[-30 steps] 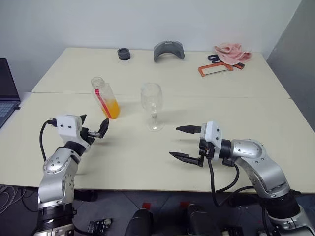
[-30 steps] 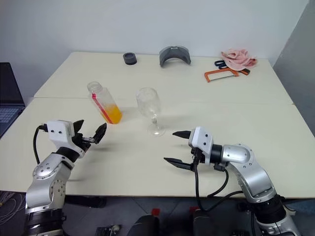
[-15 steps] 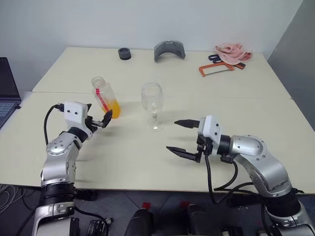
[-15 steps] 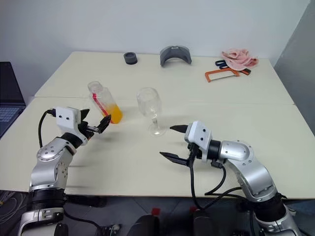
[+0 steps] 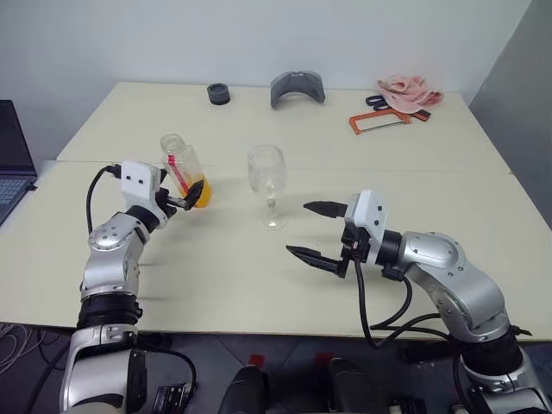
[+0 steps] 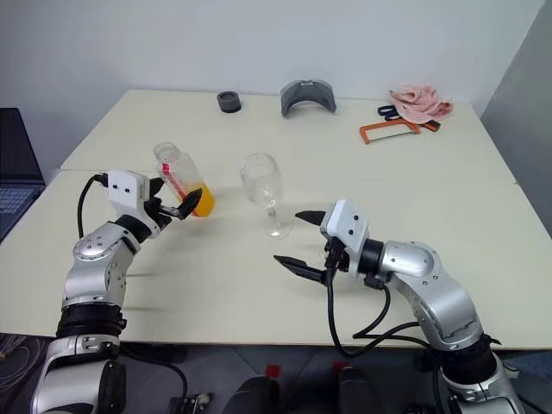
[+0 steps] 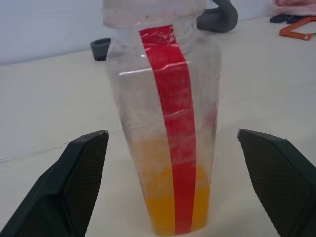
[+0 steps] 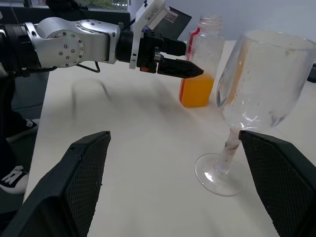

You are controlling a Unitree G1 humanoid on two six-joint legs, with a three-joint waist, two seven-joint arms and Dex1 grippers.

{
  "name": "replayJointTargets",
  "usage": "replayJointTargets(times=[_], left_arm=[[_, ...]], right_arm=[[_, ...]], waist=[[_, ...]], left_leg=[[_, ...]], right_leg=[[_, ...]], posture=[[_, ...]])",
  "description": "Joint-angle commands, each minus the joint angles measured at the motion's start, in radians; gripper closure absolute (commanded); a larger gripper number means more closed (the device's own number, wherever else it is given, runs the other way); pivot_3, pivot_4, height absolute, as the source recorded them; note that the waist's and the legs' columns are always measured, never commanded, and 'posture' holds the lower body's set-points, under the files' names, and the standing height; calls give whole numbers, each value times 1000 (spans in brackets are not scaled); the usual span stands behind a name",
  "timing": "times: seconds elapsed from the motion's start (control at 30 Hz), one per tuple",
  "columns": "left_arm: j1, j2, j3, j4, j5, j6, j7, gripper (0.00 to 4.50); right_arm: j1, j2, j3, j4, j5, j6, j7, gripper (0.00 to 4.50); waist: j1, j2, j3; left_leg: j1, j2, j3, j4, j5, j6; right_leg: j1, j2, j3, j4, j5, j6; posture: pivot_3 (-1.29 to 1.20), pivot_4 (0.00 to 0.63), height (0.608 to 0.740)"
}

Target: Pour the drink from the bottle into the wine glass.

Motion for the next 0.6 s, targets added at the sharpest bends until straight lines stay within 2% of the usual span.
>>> replayJointTargets(times=[0.03, 0.2, 0.33, 0.5, 0.6], left_arm=[[-39, 22, 4, 23, 4, -32, -13, 0], [-76, 15, 7, 75, -5, -41, -27, 0], [-106, 19, 4, 119, 0, -55, -38, 898], [-121, 16, 0, 143, 3, -63, -48, 2508], [-120, 9, -6, 126, 1, -60, -50, 2821]], right_arm=[[-14, 1, -11, -41, 12, -6, -12, 62], [-14, -1, -6, -39, 8, -10, -18, 62], [-17, -6, -1, -35, -2, -18, -15, 0], [-17, -12, 1, -32, -13, -27, -15, 0], [-16, -13, 0, -33, -22, -36, -19, 0]], waist=[[0, 0, 0], [0, 0, 0], [0, 0, 0], [0, 0, 0], [0, 0, 0]], left_leg=[[0, 0, 0, 0, 0, 0], [0, 0, 0, 0, 0, 0], [0, 0, 0, 0, 0, 0], [0, 0, 0, 0, 0, 0], [0, 0, 0, 0, 0, 0]], right_leg=[[0, 0, 0, 0, 0, 0], [0, 0, 0, 0, 0, 0], [0, 0, 0, 0, 0, 0], [0, 0, 0, 0, 0, 0], [0, 0, 0, 0, 0, 0]], posture=[[0, 150, 740], [0, 150, 740], [0, 150, 740], [0, 150, 740], [0, 150, 740]])
